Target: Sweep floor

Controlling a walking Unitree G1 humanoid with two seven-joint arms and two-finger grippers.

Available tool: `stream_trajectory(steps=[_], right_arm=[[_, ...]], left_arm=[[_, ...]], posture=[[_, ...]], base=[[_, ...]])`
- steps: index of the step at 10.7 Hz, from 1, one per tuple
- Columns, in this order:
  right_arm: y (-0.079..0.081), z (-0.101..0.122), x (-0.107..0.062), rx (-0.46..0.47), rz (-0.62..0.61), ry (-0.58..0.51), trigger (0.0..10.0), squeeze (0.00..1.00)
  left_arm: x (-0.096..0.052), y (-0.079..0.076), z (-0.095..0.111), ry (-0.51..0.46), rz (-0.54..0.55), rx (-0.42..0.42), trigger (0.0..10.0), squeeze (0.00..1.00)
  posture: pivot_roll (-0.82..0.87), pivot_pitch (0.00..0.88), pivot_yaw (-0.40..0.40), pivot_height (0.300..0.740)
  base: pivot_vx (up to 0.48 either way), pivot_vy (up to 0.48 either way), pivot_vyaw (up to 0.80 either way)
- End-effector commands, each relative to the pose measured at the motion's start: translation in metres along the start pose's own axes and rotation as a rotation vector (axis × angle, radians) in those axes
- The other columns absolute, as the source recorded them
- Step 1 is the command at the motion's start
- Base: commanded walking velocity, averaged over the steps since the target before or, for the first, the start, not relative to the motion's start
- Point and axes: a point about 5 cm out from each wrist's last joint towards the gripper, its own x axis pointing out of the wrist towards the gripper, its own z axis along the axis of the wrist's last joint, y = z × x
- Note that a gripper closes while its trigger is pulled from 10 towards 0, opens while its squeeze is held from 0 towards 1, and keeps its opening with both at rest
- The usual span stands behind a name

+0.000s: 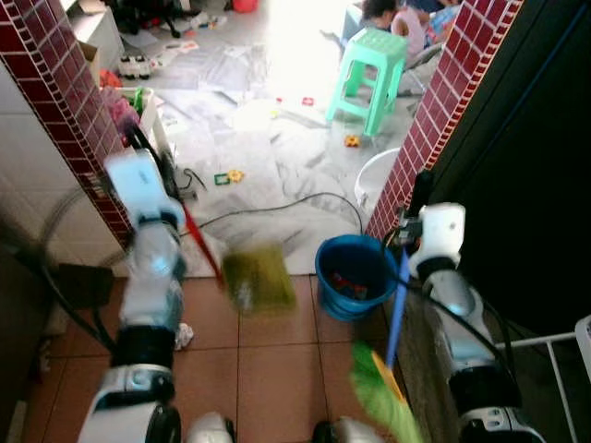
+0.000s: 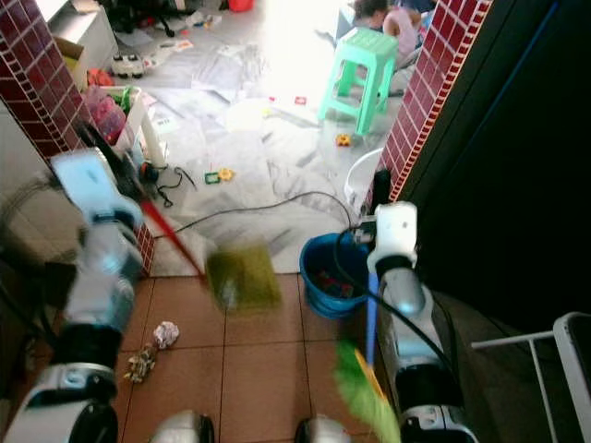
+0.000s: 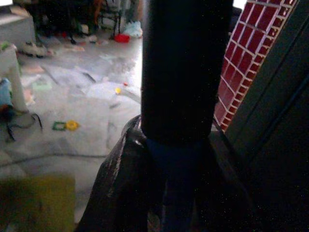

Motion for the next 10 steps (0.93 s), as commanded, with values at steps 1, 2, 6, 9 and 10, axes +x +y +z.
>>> stream_trajectory(steps=[1, 2, 6, 9, 10], right_arm=[[-0.008, -0.006, -0.002, -0.051, -0.022, 0.024, 10.0, 0.0], [-0.018, -0.017, -0.004, -0.096, -0.071, 0.075, 10.0, 0.0], [-0.016, -0.026, -0.004, -0.08, -0.097, 0.094, 10.0, 0.0], [-0.015, -0.027, -0.005, -0.082, -0.103, 0.084, 10.0, 0.0], [-0.014, -0.027, -0.005, -0.082, -0.102, 0.083, 10.0, 0.0]], left_arm=[[0.01, -0.001, 0.029, -0.103, 0.01, -0.028, 10.0, 0.0], [0.016, -0.001, 0.05, -0.152, 0.024, -0.055, 10.0, 0.0], [0.029, -0.023, 0.09, -0.233, -0.054, -0.152, 10.0, 0.0], [0.03, -0.031, 0.093, -0.218, -0.081, -0.176, 10.0, 0.0], [0.03, -0.033, 0.093, -0.219, -0.089, -0.18, 10.0, 0.0]], posture=[[-0.06, 0.0, -0.033, 0.74], [-0.06, 0.0, -0.029, 0.74], [-0.06, 0.0, -0.006, 0.74], [-0.07, 0.0, 0.004, 0.74], [-0.07, 0.0, 0.005, 0.74]], base=[[0.0, 0.0, 0.0], [0.0, 0.0, 0.0], [0.0, 0.0, -0.2], [0.085, 0.0, -0.27], [0.289, 0.0, 0.0]])
